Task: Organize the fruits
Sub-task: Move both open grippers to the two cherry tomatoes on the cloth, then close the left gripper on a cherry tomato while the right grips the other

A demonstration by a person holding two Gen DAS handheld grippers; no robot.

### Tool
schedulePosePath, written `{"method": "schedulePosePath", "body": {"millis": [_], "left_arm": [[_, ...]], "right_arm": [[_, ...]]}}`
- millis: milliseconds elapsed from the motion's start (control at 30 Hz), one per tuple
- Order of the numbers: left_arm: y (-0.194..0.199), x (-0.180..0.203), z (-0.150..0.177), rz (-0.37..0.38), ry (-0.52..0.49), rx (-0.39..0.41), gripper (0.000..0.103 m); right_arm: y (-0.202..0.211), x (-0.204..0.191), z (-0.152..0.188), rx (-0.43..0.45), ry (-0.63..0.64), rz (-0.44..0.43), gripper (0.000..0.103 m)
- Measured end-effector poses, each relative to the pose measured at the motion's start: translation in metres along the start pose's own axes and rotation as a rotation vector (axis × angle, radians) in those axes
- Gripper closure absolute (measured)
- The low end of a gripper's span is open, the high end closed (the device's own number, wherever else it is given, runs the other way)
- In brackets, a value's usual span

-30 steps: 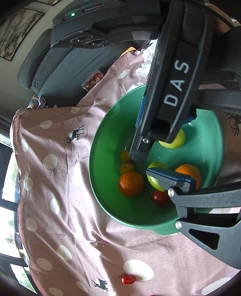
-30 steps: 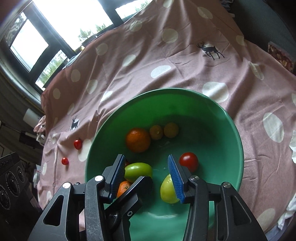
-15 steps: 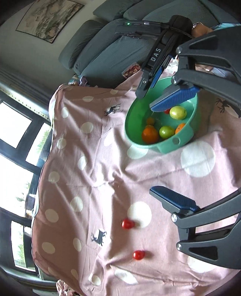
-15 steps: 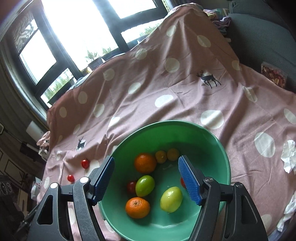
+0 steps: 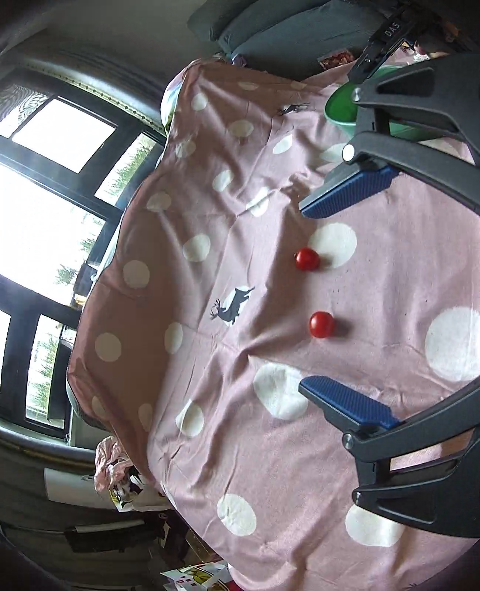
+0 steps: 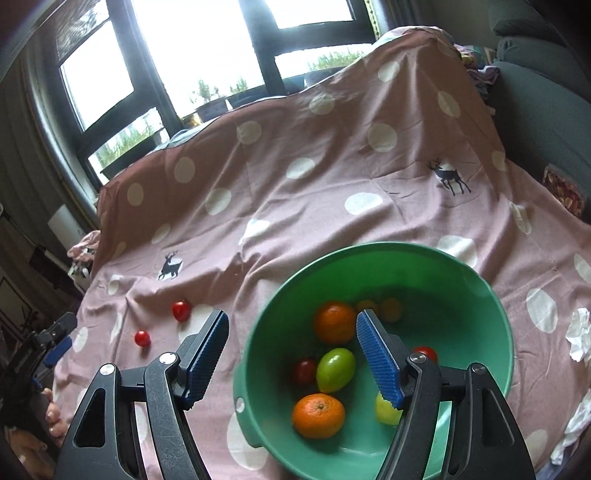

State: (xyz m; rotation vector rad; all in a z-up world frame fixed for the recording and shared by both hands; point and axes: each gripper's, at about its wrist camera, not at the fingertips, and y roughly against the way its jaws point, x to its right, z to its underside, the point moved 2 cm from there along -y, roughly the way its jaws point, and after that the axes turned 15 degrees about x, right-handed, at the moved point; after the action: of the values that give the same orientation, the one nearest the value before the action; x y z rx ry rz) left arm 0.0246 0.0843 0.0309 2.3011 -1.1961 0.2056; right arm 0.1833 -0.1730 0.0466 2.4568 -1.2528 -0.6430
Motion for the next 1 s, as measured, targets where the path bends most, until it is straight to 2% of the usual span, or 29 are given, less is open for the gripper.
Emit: {"method": "schedulePosePath", "body": {"millis": [100, 200, 433, 500, 533, 600, 733, 933, 1000], "left_arm": [[-0.01, -0.017, 0.001, -0.003, 0.037, -0.009, 0.016], [-0.022, -0.025, 0.005, -0.001, 0.066, -0.054, 0.017], [-0.042, -0.022, 0.01, 0.022, 0.051, -0.1, 0.018], [-0.049, -0.022, 0.013, 0.044, 0.077, -0.117, 0.024], [-0.052, -0.021, 0.014, 0.05, 0.084, -0.128, 0.026], [-0.06, -0.016, 0.018, 0.052, 0.061, -0.148, 0.032], [-0.075, -0.014, 0.023, 0.004, 0.031, -0.177, 0.039], [-0.089, -0.019, 0.031, -0.038, 0.019, -0.214, 0.044], [-0.093, -0.021, 0.033, -0.044, 0.018, -0.217, 0.046]], "right_arm": [[-0.012, -0.029, 0.001, -0.023, 0.035, -0.042, 0.031], [-0.033, -0.06, 0.002, -0.073, 0.059, -0.086, 0.031], [-0.096, -0.112, 0.013, -0.232, 0.047, -0.189, 0.031], [-0.112, -0.119, 0.018, -0.269, 0.025, -0.207, 0.032], [-0.119, -0.123, 0.02, -0.281, 0.03, -0.21, 0.034], [-0.135, -0.129, 0.027, -0.315, 0.05, -0.195, 0.047], [-0.158, -0.14, 0.037, -0.362, 0.094, -0.183, 0.061], [-0.177, -0.142, 0.049, -0.405, 0.103, -0.184, 0.065], [-0.18, -0.144, 0.052, -0.41, 0.113, -0.189, 0.069]]}}
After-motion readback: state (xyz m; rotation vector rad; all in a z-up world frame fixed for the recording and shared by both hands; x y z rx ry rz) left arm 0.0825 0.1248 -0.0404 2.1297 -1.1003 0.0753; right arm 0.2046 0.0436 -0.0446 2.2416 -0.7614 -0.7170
